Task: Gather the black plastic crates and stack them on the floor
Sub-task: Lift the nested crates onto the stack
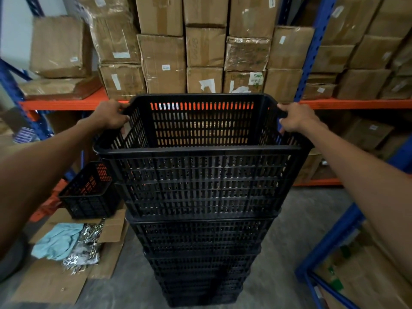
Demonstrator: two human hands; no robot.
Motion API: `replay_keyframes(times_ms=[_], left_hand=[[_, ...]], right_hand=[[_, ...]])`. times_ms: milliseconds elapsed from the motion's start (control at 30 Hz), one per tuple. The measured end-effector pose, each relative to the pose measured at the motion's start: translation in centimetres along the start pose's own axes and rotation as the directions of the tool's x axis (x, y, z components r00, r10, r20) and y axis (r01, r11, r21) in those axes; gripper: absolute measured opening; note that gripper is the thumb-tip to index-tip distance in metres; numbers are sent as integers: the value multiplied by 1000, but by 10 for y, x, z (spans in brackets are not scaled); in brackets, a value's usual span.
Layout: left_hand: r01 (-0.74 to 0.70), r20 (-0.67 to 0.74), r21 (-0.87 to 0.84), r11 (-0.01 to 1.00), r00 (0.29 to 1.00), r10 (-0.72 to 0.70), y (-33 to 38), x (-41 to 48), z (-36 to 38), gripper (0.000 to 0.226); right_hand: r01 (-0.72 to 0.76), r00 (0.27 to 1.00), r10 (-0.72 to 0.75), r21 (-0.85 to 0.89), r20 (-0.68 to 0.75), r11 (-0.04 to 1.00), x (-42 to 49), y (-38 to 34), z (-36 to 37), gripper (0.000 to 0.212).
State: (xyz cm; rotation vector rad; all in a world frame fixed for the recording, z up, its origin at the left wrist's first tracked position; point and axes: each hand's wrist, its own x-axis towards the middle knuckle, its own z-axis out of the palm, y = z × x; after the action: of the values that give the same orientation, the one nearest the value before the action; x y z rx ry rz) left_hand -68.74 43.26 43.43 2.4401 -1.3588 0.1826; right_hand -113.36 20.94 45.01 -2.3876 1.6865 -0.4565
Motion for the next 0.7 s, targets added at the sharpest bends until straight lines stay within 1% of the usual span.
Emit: replay_keyframes(times_ms=[133, 267, 333, 433, 567, 700], left_hand=[[11, -3, -5, 1000, 1000, -12, 2, -1, 0, 39], [-15, -15, 16, 1000, 1000, 15, 3, -2, 0, 40], [-7, 3, 23, 1000, 1000, 7, 3, -2, -2, 39], [28, 24, -17, 999, 999, -28, 4, -2, -4, 35], [43, -16, -73, 996, 999, -44, 1, -5, 0, 35], [70, -51, -156, 985, 996, -79, -5, -10, 3, 39]], right_hand=[[-12, 1000, 12, 15, 20, 1000, -2, 0, -1, 68], [-23, 1000, 22, 33, 21, 999, -3, 1, -2, 67], [-22, 1000, 21, 28, 19, 999, -3, 0, -3, 68], [-28, 1000, 28, 21, 13, 999, -4, -1, -3, 68], [-10, 1000, 10, -3, 12, 1000, -5, -3, -3, 69], [16, 999, -18, -73, -29, 997, -7, -2, 4, 68]])
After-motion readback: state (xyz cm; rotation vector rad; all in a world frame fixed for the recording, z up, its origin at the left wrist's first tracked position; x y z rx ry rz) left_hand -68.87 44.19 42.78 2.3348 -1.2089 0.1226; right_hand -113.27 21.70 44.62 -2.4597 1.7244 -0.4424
